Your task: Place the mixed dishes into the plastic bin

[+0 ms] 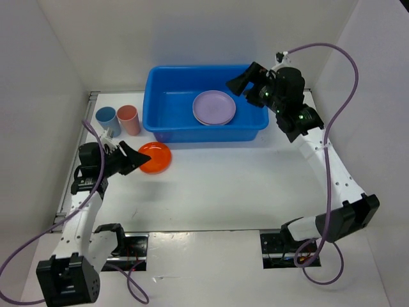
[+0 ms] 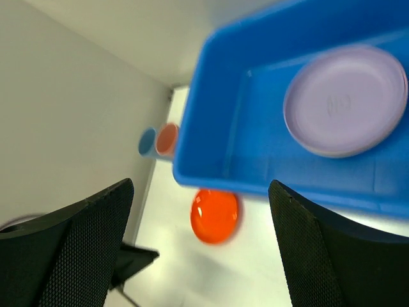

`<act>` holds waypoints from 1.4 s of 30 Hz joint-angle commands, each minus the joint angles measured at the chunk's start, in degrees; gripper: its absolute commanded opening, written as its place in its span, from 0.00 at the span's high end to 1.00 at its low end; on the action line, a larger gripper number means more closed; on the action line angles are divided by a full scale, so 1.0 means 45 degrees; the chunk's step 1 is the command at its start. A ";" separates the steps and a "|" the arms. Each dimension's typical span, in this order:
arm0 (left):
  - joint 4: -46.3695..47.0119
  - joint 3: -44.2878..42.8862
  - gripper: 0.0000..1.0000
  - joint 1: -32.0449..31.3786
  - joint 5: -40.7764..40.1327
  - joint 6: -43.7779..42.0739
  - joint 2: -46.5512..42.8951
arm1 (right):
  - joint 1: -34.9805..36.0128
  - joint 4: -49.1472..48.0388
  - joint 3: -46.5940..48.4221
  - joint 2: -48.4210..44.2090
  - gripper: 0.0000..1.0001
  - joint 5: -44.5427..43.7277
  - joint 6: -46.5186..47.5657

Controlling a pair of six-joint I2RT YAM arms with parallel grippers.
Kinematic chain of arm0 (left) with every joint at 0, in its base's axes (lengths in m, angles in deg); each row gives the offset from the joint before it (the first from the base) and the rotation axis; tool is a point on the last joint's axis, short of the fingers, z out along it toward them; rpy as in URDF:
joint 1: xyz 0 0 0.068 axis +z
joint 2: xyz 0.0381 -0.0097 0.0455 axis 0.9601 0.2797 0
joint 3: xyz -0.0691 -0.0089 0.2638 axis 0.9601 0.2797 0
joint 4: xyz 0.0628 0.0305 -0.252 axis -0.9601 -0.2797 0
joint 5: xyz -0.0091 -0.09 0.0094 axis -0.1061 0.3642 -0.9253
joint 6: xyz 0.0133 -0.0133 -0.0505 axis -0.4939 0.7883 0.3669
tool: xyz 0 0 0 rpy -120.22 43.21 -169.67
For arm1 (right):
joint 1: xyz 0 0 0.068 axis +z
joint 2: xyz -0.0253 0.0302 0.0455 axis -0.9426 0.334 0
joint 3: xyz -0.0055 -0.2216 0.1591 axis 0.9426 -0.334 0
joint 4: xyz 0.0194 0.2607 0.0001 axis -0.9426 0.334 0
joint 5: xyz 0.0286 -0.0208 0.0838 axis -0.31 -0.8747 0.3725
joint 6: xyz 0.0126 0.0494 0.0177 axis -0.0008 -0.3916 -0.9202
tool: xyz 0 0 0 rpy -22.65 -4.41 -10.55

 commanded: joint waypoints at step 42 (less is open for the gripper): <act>0.6161 0.2280 0.37 0.3561 0.0259 0.2215 0.7147 | -0.0208 -0.2874 -0.6692 -0.6422 0.09 0.0621 -0.0990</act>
